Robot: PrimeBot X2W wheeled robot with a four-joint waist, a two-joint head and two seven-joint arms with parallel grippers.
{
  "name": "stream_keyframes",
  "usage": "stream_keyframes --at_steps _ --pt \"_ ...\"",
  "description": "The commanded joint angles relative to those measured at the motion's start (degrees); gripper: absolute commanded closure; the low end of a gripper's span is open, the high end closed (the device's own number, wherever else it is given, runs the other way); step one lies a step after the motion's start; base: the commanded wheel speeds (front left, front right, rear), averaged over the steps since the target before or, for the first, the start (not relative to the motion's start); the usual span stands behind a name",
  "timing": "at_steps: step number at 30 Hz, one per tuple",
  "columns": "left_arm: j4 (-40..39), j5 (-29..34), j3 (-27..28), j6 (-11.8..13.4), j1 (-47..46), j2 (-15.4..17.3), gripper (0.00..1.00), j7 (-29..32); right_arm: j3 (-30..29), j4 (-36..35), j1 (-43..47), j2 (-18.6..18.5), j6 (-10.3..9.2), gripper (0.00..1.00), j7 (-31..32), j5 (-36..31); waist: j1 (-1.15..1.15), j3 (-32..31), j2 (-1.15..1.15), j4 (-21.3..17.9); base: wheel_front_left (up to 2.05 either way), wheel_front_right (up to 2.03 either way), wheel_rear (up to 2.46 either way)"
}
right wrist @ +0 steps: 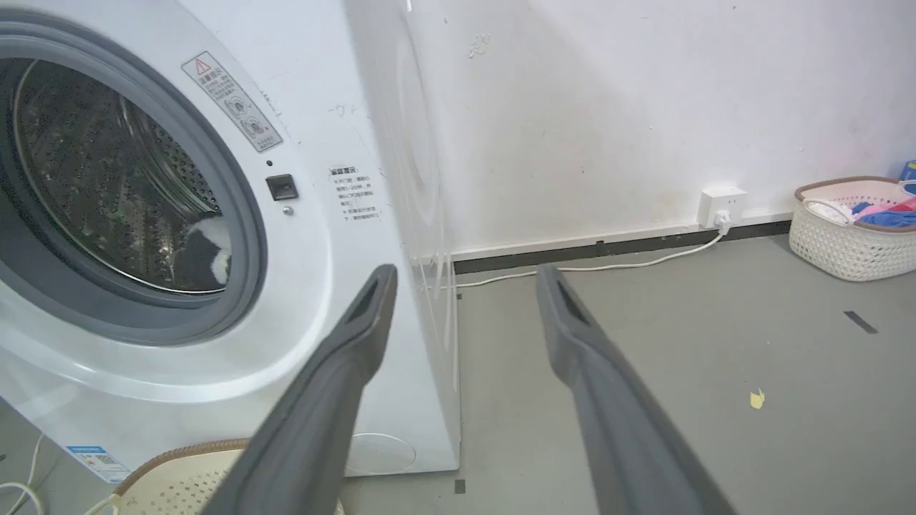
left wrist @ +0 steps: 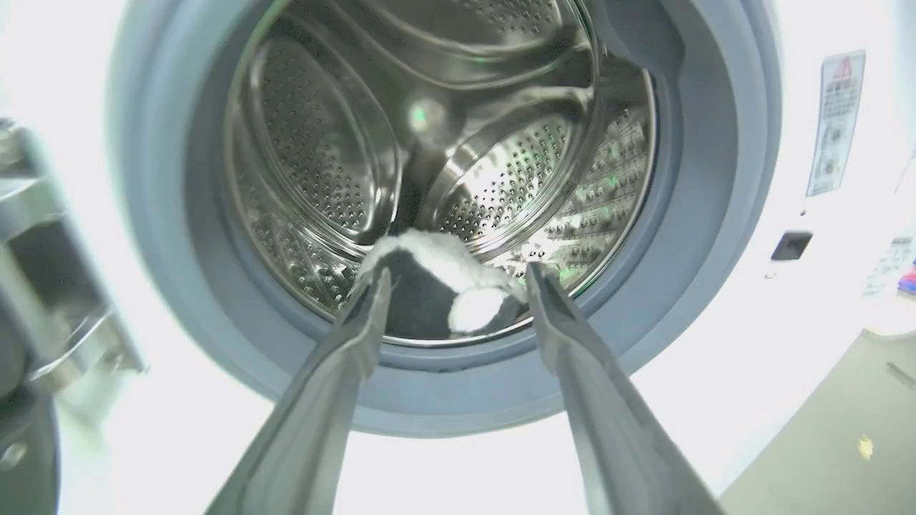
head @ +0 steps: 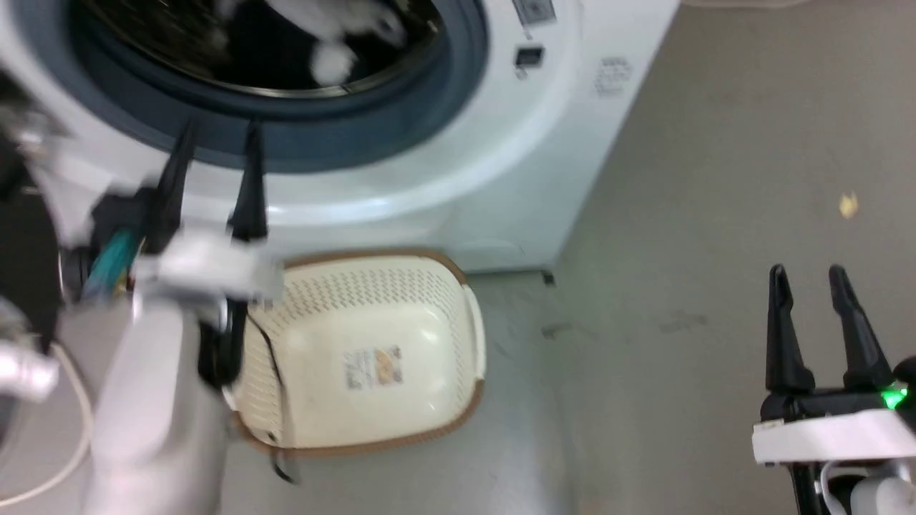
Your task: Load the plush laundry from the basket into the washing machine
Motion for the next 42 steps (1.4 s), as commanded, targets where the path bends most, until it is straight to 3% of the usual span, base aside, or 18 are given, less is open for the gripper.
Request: stream_keyframes --at_steps 1,9,17,23,36,37,42 --pt "-1.2 -1.2 0.9 0.2 2.0 -0.6 0.00 -0.3 -0.1 -0.4 0.6 0.0 -0.04 0.00 -0.2 -0.4 0.03 -4.6 0.00 3.8 0.00 0.00 0.00" --pt "-16.0 -0.6 5.5 0.1 21.2 -4.8 0.00 -0.3 1.6 -1.5 3.9 0.0 -0.04 0.00 -0.2 -3.9 0.03 -8.7 0.00 7.1 0.00 0.00 0.00" --pt "-21.7 3.5 5.9 0.4 32.6 -7.9 0.00 -0.3 2.8 -1.4 5.5 -0.1 -0.04 0.00 -0.2 -9.3 0.03 -11.5 0.00 8.0 0.00 0.00 0.00" --pt "-21.8 6.5 3.6 0.9 37.5 -8.8 0.00 -0.3 2.7 -0.8 6.9 0.0 -0.04 0.00 -0.2 -8.8 0.03 -13.1 0.00 8.0 0.00 0.00 0.00" --pt "-22.1 6.1 3.1 0.9 38.7 -9.0 0.00 -0.3 2.8 0.0 8.0 0.0 -0.04 0.00 -0.2 -7.2 0.03 -14.1 0.00 8.7 0.00 0.00 0.00" --pt "-21.9 6.1 3.0 0.7 37.9 -9.0 1.00 0.0 2.7 -0.1 7.3 0.0 0.01 1.00 0.0 -7.5 0.03 -14.2 0.00 8.7 0.00 0.00 0.00" --pt "-22.0 6.3 3.0 0.8 37.8 -9.0 1.00 0.3 2.8 -0.1 7.3 0.0 0.01 1.00 0.3 -7.7 0.03 -14.2 0.00 8.7 0.00 0.00 0.00"
